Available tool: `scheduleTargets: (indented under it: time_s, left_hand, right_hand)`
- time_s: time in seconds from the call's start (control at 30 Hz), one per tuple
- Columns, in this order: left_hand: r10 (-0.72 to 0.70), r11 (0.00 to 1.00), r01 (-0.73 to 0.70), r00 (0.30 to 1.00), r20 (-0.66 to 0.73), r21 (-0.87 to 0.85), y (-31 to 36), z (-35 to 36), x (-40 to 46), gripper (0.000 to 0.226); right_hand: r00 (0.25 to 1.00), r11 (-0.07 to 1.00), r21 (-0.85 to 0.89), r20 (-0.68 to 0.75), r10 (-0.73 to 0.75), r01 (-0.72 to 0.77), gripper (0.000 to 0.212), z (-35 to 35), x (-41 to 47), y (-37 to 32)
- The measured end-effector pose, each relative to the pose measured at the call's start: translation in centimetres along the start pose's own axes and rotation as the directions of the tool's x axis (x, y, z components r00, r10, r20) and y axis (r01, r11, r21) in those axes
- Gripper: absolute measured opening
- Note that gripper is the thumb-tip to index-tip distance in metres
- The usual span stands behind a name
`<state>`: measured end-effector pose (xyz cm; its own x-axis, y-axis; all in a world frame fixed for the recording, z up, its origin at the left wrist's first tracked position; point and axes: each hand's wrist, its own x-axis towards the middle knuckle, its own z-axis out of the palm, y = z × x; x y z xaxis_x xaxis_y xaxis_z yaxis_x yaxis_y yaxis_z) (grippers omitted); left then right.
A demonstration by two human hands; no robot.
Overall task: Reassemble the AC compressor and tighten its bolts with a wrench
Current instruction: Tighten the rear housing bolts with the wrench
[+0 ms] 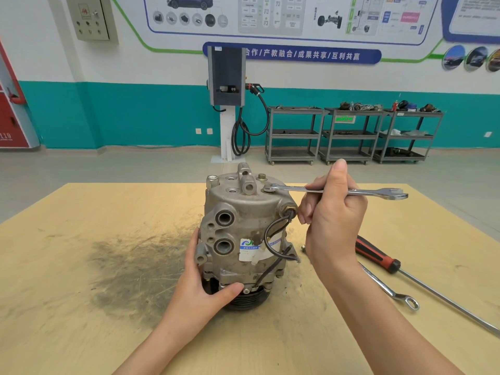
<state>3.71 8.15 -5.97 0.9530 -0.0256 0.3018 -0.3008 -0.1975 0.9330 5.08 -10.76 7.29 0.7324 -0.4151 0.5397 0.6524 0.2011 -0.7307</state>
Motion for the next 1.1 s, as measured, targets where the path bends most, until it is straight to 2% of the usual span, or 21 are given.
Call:
scheduleTargets:
  time_s: [0.07, 0.17, 0.23, 0.43, 0.6, 0.83, 1.1]
  left_hand:
    - [0.007, 1.000, -0.007, 1.000, -0.001, -0.002, -0.1, 0.0, 0.0, 0.139]
    - [0.012, 1.000, -0.012, 1.000, 0.000, 0.002, -0.3, 0.1, 0.0, 0.134]
    - [0.019, 1.000, -0.019, 1.000, 0.001, 0.004, -0.4, 0.1, 0.1, 0.129]
    - [0.010, 1.000, -0.010, 1.000, -0.006, -0.005, -0.3, 0.3, 0.0, 0.127]
    - [0.016, 1.000, -0.016, 1.000, -0.013, 0.002, -0.2, 0.3, 0.1, 0.126]
    - [0.009, 1.000, -0.009, 1.000, -0.013, -0.004, -0.3, 0.3, 0.0, 0.121]
    - [0.007, 1.000, -0.007, 1.000, -0.011, -0.007, -0.2, 0.2, 0.1, 0.131]
  right_hand:
    - [1.000, 0.999, 0.029, -0.007, 0.027, -0.027, 0.056, 0.0, 0.1, 0.0]
    - [0.981, 0.972, 0.145, -0.027, 0.191, -0.185, 0.064, -0.2, 0.6, 0.1]
    - [0.974, 0.964, 0.147, -0.010, 0.225, -0.221, 0.065, -0.4, 0.9, 0.1]
    - [0.992, 0.991, 0.043, 0.007, 0.124, -0.125, 0.057, -0.4, 0.8, 0.1]
    - [1.000, 0.999, -0.045, 0.010, -0.029, 0.029, 0.047, -0.3, 0.2, -0.1]
    - [0.990, 0.987, -0.070, 0.024, -0.141, 0.142, 0.044, -0.2, -0.4, -0.2]
    - [0.987, 0.983, -0.089, 0.009, -0.159, 0.159, 0.044, -0.2, -0.4, -0.4]
